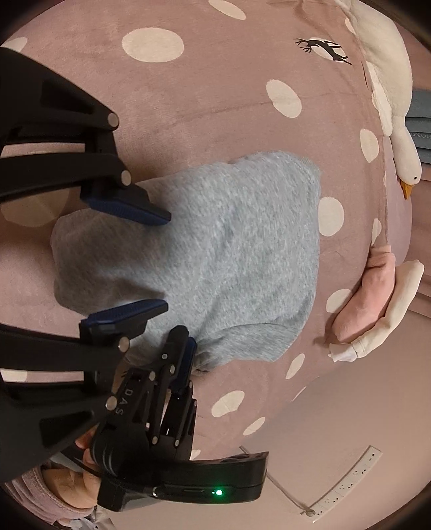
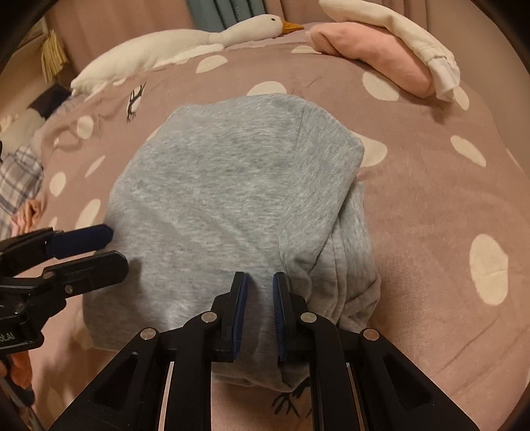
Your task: Fold small clothes
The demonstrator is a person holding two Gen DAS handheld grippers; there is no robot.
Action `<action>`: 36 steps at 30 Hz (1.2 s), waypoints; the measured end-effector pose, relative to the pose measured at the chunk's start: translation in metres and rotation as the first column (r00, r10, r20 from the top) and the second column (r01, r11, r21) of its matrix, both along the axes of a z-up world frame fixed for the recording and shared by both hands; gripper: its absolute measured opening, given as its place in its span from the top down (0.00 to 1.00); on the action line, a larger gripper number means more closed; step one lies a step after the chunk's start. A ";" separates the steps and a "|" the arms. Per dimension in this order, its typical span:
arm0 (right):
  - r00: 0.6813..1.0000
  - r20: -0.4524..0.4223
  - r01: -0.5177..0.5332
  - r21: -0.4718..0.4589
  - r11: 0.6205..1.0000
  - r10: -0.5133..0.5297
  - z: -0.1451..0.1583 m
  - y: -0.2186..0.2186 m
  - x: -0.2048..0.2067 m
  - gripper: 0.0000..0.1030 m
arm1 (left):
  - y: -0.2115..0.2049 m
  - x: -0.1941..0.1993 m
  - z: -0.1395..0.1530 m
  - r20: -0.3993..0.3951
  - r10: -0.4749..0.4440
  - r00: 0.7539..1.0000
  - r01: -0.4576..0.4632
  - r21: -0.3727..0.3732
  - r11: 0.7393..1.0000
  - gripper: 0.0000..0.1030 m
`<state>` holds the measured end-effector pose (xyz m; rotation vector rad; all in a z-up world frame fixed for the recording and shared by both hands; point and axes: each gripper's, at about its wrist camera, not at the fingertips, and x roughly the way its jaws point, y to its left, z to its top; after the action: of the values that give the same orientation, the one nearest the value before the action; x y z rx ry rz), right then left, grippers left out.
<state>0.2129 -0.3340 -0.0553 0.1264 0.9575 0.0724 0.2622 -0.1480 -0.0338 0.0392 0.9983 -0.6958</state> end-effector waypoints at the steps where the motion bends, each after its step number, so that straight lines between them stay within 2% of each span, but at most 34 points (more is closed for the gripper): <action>1: 1.000 -0.001 0.002 0.001 1.000 -0.002 0.003 0.001 0.000 0.89 | 0.005 0.001 0.003 -0.013 0.008 1.000 -0.008 -0.024 1.000 0.56; 5: 0.998 0.056 -0.022 0.004 1.000 0.021 0.024 0.007 -0.007 0.89 | 0.033 0.001 0.013 -0.077 0.051 0.996 -0.063 -0.172 0.983 0.56; 8: 0.992 0.121 -0.044 0.096 0.994 0.032 0.043 0.007 -0.005 0.89 | 0.043 -0.008 0.013 -0.079 0.056 0.995 -0.070 -0.195 0.978 0.56; 11: 0.987 0.153 -0.083 0.206 0.975 0.051 0.057 0.012 0.014 0.88 | 0.044 -0.016 0.009 -0.094 0.036 0.995 -0.055 -0.217 0.975 0.56; 14: 0.984 0.151 -0.124 0.218 0.968 0.092 0.061 0.028 0.041 0.88 | 0.034 -0.021 0.002 -0.088 0.014 0.996 -0.030 -0.176 0.984 0.56; 17: 0.989 0.098 -0.131 0.209 0.969 0.113 0.054 0.046 0.075 0.88 | 0.026 -0.023 -0.002 -0.071 0.001 0.997 -0.011 -0.139 0.990 0.56; 20: 0.993 -0.029 -0.109 0.178 0.978 0.116 0.031 0.058 0.099 0.88 | 0.026 -0.024 -0.009 -0.083 -0.005 0.997 -0.005 -0.126 0.992 0.56; 22: 0.988 -0.107 -0.093 0.142 0.985 0.109 0.009 0.061 0.107 0.88 | 0.025 -0.021 -0.021 -0.132 -0.012 0.991 -0.002 -0.107 0.994 0.56; 24: 0.991 -0.097 -0.079 0.169 0.982 0.097 0.005 0.059 0.105 0.88 | 0.024 -0.018 -0.037 -0.194 -0.005 0.981 -0.014 -0.093 0.996 0.56; 27: 0.994 -0.067 -0.073 0.202 0.977 0.089 0.010 0.055 0.093 0.88 | 0.027 -0.021 -0.039 -0.196 0.004 0.981 -0.025 -0.107 0.994 0.55; 29: 0.995 -0.049 -0.075 0.168 0.983 0.085 0.016 0.054 0.084 0.88 | 0.029 -0.022 -0.038 -0.203 0.006 0.979 -0.030 -0.113 0.993 0.55; 32: 0.996 -0.005 -0.092 0.139 0.986 0.094 0.031 0.050 0.064 0.88 | 0.029 -0.025 -0.037 -0.199 0.007 0.980 -0.027 -0.097 0.995 0.55; 36: 0.992 0.062 -0.122 0.166 0.979 0.113 0.051 0.033 0.044 0.88 | 0.026 -0.024 -0.035 -0.198 0.009 0.980 -0.025 -0.074 0.997 0.55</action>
<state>0.2570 -0.3006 -0.0040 0.2239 0.9054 0.2657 0.2385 -0.1217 -0.0690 -0.1072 1.1597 -0.7318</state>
